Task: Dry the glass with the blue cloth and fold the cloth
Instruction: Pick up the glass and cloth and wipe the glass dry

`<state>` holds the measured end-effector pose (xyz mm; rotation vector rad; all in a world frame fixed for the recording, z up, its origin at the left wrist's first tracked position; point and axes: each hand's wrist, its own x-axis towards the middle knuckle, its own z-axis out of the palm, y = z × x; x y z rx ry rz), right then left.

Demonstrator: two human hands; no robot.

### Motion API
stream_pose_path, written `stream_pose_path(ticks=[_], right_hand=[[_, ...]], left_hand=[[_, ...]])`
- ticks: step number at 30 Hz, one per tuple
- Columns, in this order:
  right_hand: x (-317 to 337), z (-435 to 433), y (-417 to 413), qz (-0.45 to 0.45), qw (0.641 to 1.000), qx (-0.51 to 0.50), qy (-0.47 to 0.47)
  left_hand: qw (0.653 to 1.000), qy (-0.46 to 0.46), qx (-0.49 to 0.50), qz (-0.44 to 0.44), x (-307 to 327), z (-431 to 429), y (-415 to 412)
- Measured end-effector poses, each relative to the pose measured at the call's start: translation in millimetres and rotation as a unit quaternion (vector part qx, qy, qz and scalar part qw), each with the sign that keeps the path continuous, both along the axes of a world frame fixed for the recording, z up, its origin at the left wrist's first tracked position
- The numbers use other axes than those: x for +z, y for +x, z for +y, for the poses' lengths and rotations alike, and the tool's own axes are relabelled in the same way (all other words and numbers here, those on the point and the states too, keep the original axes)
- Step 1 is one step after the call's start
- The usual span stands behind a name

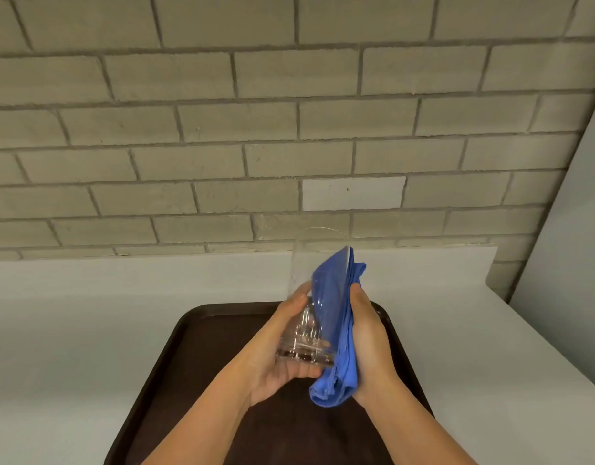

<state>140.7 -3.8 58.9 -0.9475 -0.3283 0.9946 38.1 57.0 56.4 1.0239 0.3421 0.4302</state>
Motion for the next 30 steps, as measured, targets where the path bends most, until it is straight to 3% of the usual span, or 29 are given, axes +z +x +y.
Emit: stream_pose_path(ticks=[4, 8, 12, 14, 19, 26, 30], right_hand=[[-3, -1, 11, 0.050, 0.998, 0.015, 0.019], [-2, 5, 17, 0.019, 1.000, -0.008, -0.005], [7, 11, 15, -0.056, 0.997, -0.050, -0.019], [13, 10, 14, -0.108, 0.993, -0.051, -0.004], [28, 2, 10, -0.288, 0.955, -0.043, 0.060], [36, -21, 5, -0.385, 0.917, 0.013, 0.100], [17, -43, -7, -0.526, 0.845, 0.005, 0.091]], left_hand=[[0.986, 0.076, 0.070, 0.133, 15, -1, 9], [0.926, 0.198, 0.215, 0.240, 30, -2, 19], [0.854, 0.348, 0.300, 0.244, 32, -9, 20], [0.841, 0.383, 0.303, 0.233, 28, -18, 20], [0.891, 0.296, 0.293, 0.179, 24, -33, 22], [0.959, 0.122, 0.250, 0.053, 24, -40, 14], [0.986, -0.019, 0.166, -0.006, 17, -41, 9]])
